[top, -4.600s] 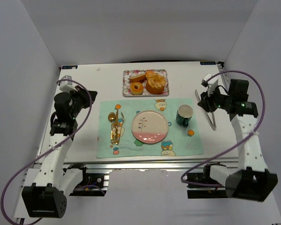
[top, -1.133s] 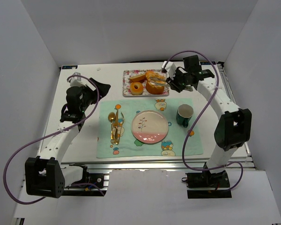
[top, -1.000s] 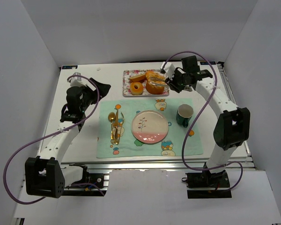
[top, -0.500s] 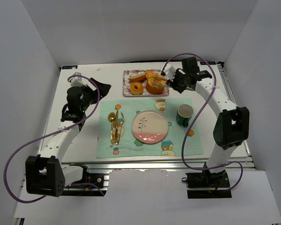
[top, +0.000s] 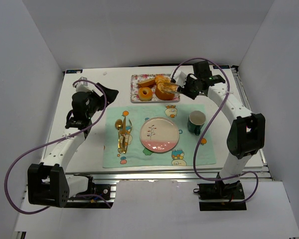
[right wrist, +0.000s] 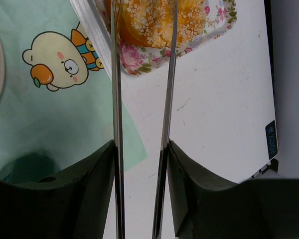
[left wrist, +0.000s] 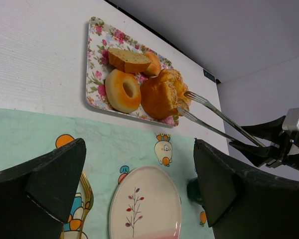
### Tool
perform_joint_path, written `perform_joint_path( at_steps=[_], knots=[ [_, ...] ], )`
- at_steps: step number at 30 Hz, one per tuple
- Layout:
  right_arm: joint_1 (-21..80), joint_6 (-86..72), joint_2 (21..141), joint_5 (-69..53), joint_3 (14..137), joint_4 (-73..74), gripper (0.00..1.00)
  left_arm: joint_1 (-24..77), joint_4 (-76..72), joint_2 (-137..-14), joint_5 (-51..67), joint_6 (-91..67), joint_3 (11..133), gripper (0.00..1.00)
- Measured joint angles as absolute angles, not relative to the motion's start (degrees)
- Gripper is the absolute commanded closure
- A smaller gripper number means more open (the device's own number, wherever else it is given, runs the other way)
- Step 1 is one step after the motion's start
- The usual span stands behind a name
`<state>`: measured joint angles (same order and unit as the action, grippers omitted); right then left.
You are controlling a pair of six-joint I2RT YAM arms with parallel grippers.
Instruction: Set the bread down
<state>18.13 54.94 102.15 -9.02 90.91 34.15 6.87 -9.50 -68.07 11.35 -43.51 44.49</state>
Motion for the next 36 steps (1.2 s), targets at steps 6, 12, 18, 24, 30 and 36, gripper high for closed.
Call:
perform_joint_path(
  at_steps=[6,12,18,24,30,36],
  knots=[
    [18.1,56.8,102.4,-8.2,90.9,34.2,0.51,6.9,-9.5,-68.2,11.4,-43.4,44.5,0.02],
    [18.1,57.8,103.6,-8.0,90.9,36.2,0.50,6.9,-9.5,-68.2,11.3,-43.4,44.5,0.02],
    [18.0,58.1,103.6,-7.8,90.9,36.3,0.50,6.9,-9.5,-68.2,11.3,-43.5,44.4,0.02],
    [18.0,58.1,104.5,-6.3,91.3,36.1,0.52,6.9,-9.5,-68.2,11.3,-43.4,44.4,0.02],
    [18.0,58.9,107.7,-4.3,92.6,36.8,0.75,6.9,-9.4,-68.1,11.3,-43.4,44.4,0.02],
    [18.0,59.0,107.9,-4.3,93.2,37.6,0.96,6.9,-9.4,-67.4,11.3,-43.4,44.3,0.02]
  ],
)
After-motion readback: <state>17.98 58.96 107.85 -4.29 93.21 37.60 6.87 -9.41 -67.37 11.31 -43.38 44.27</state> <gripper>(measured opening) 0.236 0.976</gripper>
